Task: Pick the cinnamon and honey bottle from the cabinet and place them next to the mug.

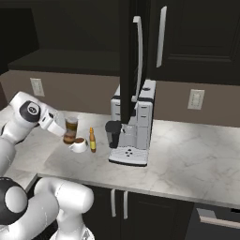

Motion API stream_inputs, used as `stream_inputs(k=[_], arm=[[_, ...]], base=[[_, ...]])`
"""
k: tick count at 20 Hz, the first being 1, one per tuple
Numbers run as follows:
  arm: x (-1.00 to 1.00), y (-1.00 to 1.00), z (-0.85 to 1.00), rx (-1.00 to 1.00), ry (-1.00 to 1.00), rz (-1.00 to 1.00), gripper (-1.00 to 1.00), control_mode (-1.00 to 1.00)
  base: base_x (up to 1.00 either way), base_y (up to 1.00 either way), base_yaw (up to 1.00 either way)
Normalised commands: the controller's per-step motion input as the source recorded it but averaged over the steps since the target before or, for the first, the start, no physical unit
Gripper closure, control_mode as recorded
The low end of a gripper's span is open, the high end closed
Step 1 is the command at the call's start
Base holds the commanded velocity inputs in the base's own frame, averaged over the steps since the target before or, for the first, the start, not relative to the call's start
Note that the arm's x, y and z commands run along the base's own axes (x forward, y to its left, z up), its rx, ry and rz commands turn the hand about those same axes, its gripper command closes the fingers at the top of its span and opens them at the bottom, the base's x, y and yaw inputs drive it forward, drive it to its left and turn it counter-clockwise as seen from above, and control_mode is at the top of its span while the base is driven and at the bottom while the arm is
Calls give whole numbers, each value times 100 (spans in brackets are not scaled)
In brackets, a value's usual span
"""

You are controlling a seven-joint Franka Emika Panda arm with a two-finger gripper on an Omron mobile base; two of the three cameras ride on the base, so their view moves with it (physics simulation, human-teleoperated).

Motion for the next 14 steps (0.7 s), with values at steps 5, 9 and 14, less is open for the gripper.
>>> stream_inputs(k=[5, 9, 14], arm=[[1, 0, -17, -12, 0, -4, 100, -100], [0, -4, -8, -12, 1, 0, 100, -100], [1, 0, -11, -10, 2, 0, 100, -100]], base=[[0, 0, 0], [0, 0, 0], [0, 0, 0]])
